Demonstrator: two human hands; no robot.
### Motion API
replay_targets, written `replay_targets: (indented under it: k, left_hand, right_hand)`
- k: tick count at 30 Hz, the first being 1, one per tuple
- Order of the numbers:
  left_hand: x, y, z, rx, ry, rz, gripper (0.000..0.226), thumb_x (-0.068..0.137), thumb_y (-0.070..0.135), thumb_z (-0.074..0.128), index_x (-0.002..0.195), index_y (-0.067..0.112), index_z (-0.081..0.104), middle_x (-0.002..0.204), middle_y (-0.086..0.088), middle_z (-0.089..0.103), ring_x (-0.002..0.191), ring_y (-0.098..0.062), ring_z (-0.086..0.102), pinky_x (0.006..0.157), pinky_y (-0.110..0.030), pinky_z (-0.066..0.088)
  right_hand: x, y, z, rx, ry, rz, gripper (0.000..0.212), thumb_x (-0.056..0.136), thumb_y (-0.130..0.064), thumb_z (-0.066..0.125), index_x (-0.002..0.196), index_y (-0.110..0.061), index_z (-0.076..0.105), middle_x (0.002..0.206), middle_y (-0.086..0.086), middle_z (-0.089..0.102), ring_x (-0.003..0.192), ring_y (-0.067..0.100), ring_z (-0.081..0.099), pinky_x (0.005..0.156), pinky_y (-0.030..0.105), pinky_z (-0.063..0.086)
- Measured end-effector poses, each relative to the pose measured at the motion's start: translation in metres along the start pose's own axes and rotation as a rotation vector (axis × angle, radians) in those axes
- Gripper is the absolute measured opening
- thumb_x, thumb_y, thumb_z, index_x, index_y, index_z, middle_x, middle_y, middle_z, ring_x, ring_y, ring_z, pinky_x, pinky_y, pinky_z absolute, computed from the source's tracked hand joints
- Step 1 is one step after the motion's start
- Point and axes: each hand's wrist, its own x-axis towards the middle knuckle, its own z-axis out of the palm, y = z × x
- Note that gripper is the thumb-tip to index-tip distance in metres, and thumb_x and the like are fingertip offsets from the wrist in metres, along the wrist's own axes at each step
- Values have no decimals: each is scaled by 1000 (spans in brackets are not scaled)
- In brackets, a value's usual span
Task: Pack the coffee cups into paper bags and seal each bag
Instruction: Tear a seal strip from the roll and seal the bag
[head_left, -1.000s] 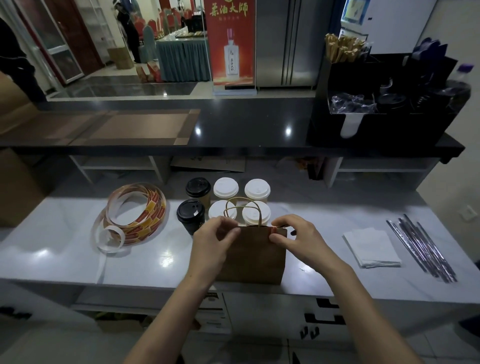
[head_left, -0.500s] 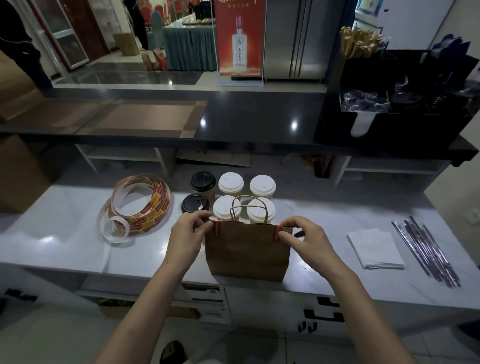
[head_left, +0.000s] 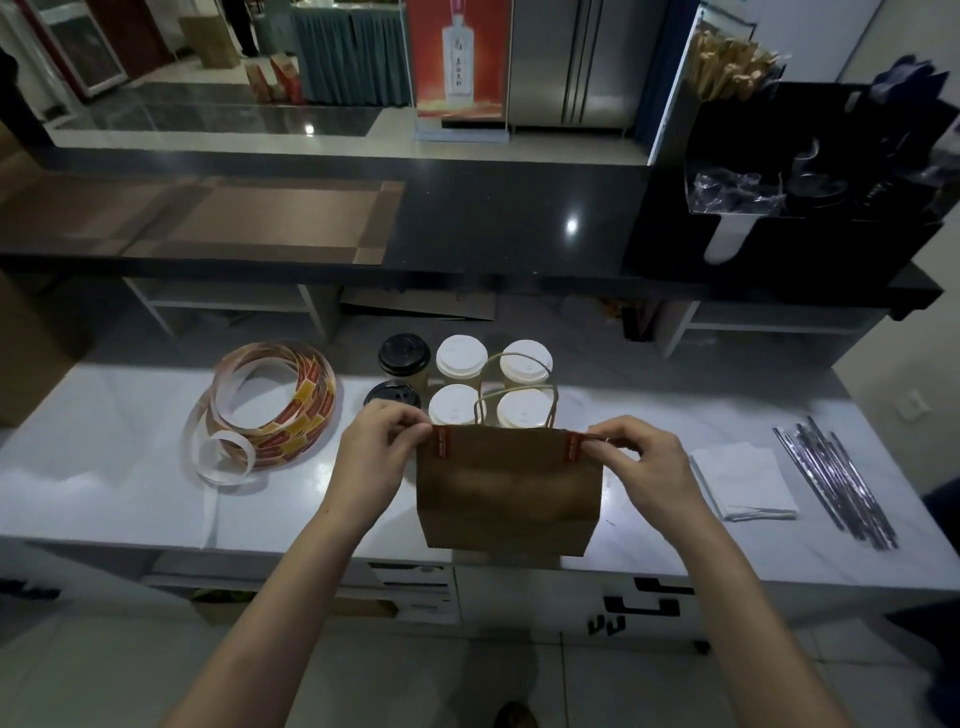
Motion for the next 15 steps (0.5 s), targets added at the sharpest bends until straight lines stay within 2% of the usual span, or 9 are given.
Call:
replay_targets:
  k: [4,7,10,12,15]
  left_hand:
    - [8,8,-40,-57,-37,48,16,102,17,65,93,28,72,92,13,71,88,3,64,66,-6,45]
    - [15,9,-74,-47,-19,70,13,103,22,63,98,30,71,94,17,70,90,4,63,71,-9,45]
    - [21,4,-113,-35,28,105,11,103,23,63,101,30,71,96,17,69,96,-1,63,82,-18,50]
    - [23,-2,-143,-23,57,114,10,103,23,63,102,27,72,94,16,70,94,-2,64,79,-14,48]
    - [29,-15,-190,-9,102,134,10,103,23,63,102,26,73,93,15,70,92,-2,65,76,-17,48]
  right_hand:
    - [4,-41,1,-5,26,-41,10,92,-17,79,89,-26,79,87,-16,75,92,8,68,85,24,50]
    - [11,-78,13,-32,19,-116,8,93,-18,77,93,-25,79,88,-18,73,92,5,68,78,14,52]
    - [22,-111,36,-25,7,-160,7,92,-18,78,97,-22,79,88,-15,74,90,7,70,77,17,55]
    - [31,-131,56,-21,-2,-186,8,92,-17,78,97,-22,79,87,-15,75,89,9,71,77,20,57]
    - [41,-164,90,6,-25,-229,10,92,-13,78,93,-22,79,85,-12,76,84,8,71,77,22,56]
